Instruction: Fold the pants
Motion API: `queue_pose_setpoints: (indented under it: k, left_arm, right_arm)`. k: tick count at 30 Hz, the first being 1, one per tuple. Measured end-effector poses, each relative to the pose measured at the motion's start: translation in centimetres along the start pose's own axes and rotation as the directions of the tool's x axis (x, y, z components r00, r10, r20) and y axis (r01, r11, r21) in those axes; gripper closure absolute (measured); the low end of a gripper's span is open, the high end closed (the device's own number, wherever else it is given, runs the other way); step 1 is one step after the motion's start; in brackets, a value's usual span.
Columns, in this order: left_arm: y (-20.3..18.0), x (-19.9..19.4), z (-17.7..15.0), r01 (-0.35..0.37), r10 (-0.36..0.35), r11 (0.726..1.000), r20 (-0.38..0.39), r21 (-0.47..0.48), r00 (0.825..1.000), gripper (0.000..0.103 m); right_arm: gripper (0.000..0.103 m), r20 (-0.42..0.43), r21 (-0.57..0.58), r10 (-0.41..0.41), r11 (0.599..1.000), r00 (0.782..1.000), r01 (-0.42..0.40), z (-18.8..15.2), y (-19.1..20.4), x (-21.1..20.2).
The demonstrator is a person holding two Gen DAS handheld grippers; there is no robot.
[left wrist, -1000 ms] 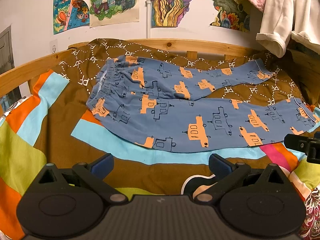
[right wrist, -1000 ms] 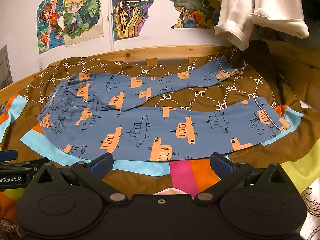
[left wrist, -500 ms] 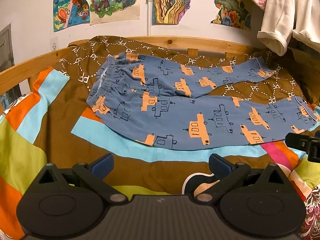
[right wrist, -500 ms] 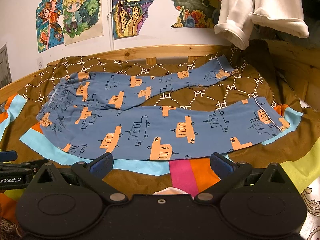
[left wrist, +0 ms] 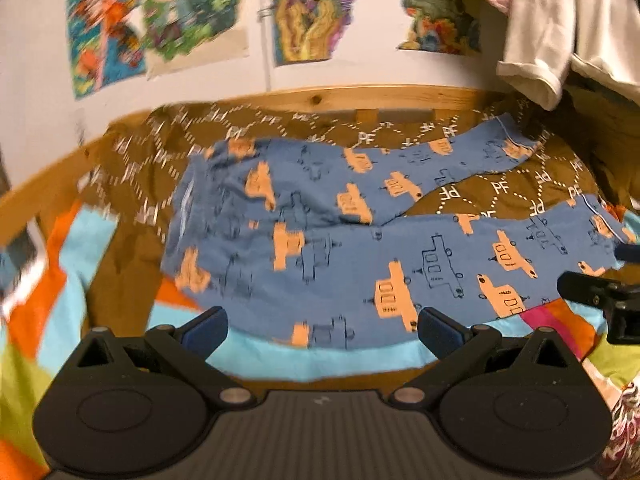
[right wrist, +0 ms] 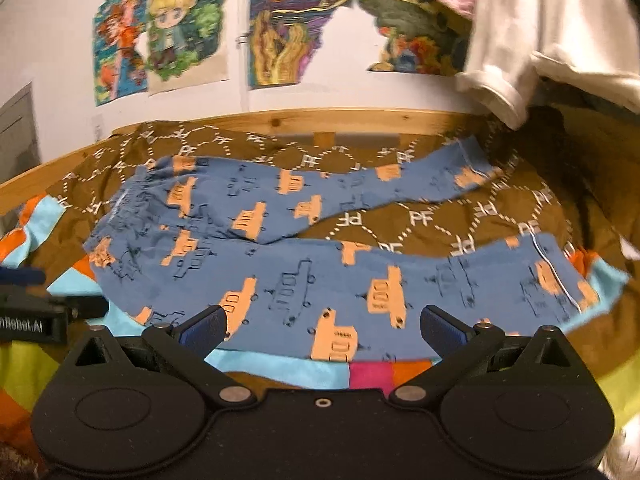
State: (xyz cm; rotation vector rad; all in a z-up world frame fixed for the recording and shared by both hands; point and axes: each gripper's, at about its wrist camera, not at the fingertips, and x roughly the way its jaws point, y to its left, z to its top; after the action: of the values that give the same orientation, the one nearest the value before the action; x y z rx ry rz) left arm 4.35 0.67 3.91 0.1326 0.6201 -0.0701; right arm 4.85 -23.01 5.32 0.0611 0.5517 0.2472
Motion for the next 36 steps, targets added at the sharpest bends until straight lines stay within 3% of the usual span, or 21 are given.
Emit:
queue_pose_setpoints:
  k: [7,12,14,19,24,27,31,36]
  left_arm:
    - [-0.7,1.3,4.9,0.041,-0.024,0.981,-0.091,0.190,0.996,0.000]
    - [-1.1,4.6,8.5,0.005,0.035,0.962,-0.139,0.275,0.990,0.000]
    - [-0.3,6.4,9.7,-0.027,0.063,0.959,-0.119,0.281,0.991,0.000]
    - [3.5,11.4,13.2,-0.153,0.168,0.965,-0.051,0.215,0.984,0.000]
    - [7.9,15.9,17.3,-0.206,0.208,0.961,0.009,0.187,0.978,0.000]
    - [10.3,18.4,19.3,-0.195,0.196,0.964,0.016,0.178,0.981,0.000]
    - [12.3,22.0,20.9,-0.121,0.123,0.971,0.004,0.205,0.992,0.000]
    - [12.5,25.6,21.2,-0.096,0.118,0.953,-0.060,0.288,0.991,0.001]
  right_arm:
    - [0.001,0.002,-0.081,0.063,0.995,0.998,-0.062,4.4,-1.6,3.0]
    - [0.001,-0.017,-0.144,0.157,0.977,0.987,-0.158,7.9,-2.3,7.1]
    - [0.001,-0.033,-0.169,0.207,0.963,0.978,-0.210,9.2,-2.8,9.1]
    - [0.001,-0.098,-0.250,0.232,0.936,0.968,-0.249,12.0,-4.6,13.0]
    - [0.001,-0.177,-0.186,0.223,0.949,0.959,-0.255,15.6,-6.8,16.8]
    - [0.001,-0.200,-0.225,0.208,0.941,0.957,-0.252,17.5,-7.1,19.3]
    - [0.001,-0.239,-0.255,0.205,0.930,0.949,-0.265,19.7,-7.0,23.9]
    - [0.002,-0.286,-0.356,0.234,0.874,0.929,-0.330,21.3,-5.3,30.8]
